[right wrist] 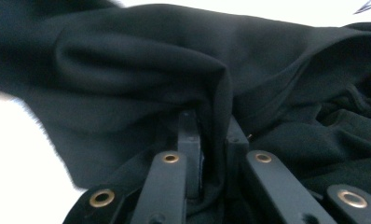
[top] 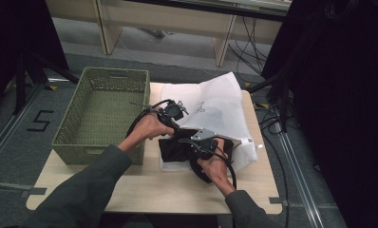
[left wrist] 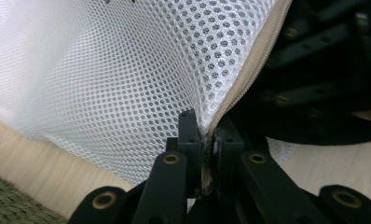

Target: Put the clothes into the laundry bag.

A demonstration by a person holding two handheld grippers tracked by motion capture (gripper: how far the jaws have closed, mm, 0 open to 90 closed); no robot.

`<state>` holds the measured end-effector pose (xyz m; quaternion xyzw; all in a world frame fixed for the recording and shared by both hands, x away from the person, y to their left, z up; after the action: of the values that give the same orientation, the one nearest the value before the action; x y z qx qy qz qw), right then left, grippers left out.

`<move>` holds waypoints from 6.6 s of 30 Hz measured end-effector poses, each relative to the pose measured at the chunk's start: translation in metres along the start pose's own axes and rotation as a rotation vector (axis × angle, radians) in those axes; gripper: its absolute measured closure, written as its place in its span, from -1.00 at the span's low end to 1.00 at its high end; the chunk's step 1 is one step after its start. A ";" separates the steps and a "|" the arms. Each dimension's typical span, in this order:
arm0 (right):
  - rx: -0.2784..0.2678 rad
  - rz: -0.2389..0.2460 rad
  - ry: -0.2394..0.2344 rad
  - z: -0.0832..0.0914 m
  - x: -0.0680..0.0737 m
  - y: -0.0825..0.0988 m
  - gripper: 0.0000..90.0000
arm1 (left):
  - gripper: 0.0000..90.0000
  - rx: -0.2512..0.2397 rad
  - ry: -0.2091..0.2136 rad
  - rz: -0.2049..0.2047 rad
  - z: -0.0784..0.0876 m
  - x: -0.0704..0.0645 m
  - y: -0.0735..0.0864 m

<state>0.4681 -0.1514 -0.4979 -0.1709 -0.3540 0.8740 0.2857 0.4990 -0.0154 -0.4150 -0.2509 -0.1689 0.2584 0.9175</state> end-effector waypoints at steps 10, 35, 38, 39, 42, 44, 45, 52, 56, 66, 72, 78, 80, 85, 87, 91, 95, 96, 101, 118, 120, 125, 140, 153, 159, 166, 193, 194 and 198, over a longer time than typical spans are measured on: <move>-0.038 -0.038 0.065 -0.016 -0.015 -0.008 0.82 | 0.86 0.015 0.005 -0.017 -0.003 0.000 0.004; 0.049 -0.151 -0.115 0.078 0.017 0.060 -0.51 | 0.84 0.009 0.004 0.011 -0.005 0.001 0.006; 0.090 -0.148 -0.115 0.064 0.014 0.063 -0.50 | 0.84 0.006 0.002 0.012 -0.006 0.000 0.005; 0.062 -0.142 -0.100 0.056 0.012 0.063 -0.50 | 0.84 0.006 0.004 0.013 -0.006 -0.001 0.005; 0.136 -0.125 -0.115 0.041 0.008 0.065 -0.29 | 0.84 0.010 0.004 0.010 -0.007 -0.002 0.005; 0.158 -0.109 -0.106 0.032 0.004 0.067 0.13 | 0.84 0.010 0.006 0.009 -0.007 -0.002 0.005; 0.169 -0.096 -0.112 0.031 0.001 0.067 0.36 | 0.84 0.011 0.004 0.007 -0.007 -0.003 0.005; 0.131 0.001 -0.069 0.028 -0.013 0.050 0.91 | 0.85 0.023 0.018 -0.018 -0.007 -0.003 0.005; 0.089 -0.014 0.014 0.020 -0.026 0.037 0.91 | 0.85 0.021 0.022 -0.017 -0.008 -0.007 0.005; 0.076 -0.057 0.073 -0.001 -0.045 0.028 0.81 | 0.83 0.020 0.016 -0.011 -0.006 -0.004 0.007; 0.046 -0.112 0.067 0.017 -0.041 0.031 0.15 | 0.77 0.012 0.006 0.004 -0.006 -0.004 0.009; -0.024 -0.156 0.027 0.049 -0.034 0.036 0.00 | 0.50 -0.018 -0.027 0.041 0.001 -0.008 0.005; -0.050 -0.142 0.027 0.056 -0.035 0.038 -0.01 | 0.44 -0.036 -0.046 0.034 0.010 -0.013 0.003; -0.074 -0.170 -0.013 0.064 -0.032 0.044 -0.07 | 0.30 -0.100 -0.049 0.036 0.032 -0.030 0.012; -0.059 -0.182 -0.032 0.064 -0.030 0.047 -0.08 | 0.27 -0.118 -0.044 0.017 0.036 -0.042 0.021; -0.054 -0.168 -0.060 0.062 -0.025 0.049 -0.15 | 0.18 -0.110 -0.016 -0.026 0.030 -0.068 0.049; -0.037 -0.162 -0.093 0.060 -0.021 0.049 -0.18 | 0.13 -0.081 -0.016 -0.021 0.010 -0.082 0.070; -0.036 -0.159 -0.098 0.059 -0.020 0.048 -0.18 | 0.11 -0.068 -0.021 -0.023 0.005 -0.083 0.074; -0.025 -0.161 -0.115 0.057 -0.017 0.048 -0.20 | 0.05 -0.066 -0.028 0.015 -0.015 -0.085 0.085; 0.034 -0.206 -0.160 0.037 -0.012 0.052 -0.33 | 0.14 -0.061 -0.060 0.060 -0.059 -0.083 0.096; 0.011 -0.205 -0.144 0.031 -0.012 0.053 -0.33 | 0.32 -0.062 -0.051 0.057 -0.059 -0.082 0.095; 0.026 -0.209 -0.150 0.027 -0.011 0.052 -0.33 | 0.87 -0.095 -0.065 0.049 -0.061 -0.079 0.094; 0.100 -0.069 0.016 -0.007 -0.033 0.034 0.90 | 0.95 -0.084 0.039 -0.039 -0.030 -0.091 0.098; 0.031 -0.154 0.085 -0.023 -0.064 0.025 0.86 | 0.93 -0.073 0.064 -0.029 -0.022 -0.092 0.113; 0.032 -0.230 0.017 -0.009 -0.054 0.022 0.24 | 0.92 -0.084 0.067 -0.001 -0.022 -0.090 0.112; -0.030 -0.234 -0.062 0.039 -0.027 0.019 0.15 | 0.91 -0.089 0.062 -0.005 -0.023 -0.089 0.111; -0.117 -0.156 -0.010 -0.048 -0.018 -0.011 0.98 | 0.93 -0.080 0.077 -0.018 -0.024 -0.094 0.112; -0.118 -0.157 -0.018 -0.047 -0.017 -0.012 0.95 | 0.92 -0.093 0.074 -0.017 -0.024 -0.093 0.111; -0.115 -0.163 -0.065 -0.033 -0.009 -0.014 0.62 | 0.92 -0.092 0.067 -0.001 -0.023 -0.092 0.112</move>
<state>0.4969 -0.1321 -0.5096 -0.1292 -0.4256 0.8310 0.3340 0.3911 0.0074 -0.5112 -0.3011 -0.1500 0.2416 0.9102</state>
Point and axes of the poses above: each handheld gripper's, and its own axes: z roughly backward along the jaws, y roughly out of its underside, x roughly to its left, the point moved 4 cm from there along -z, roughly forward along the jaws, and after that the axes turned 11 degrees about -y, right-handed, at the moved point
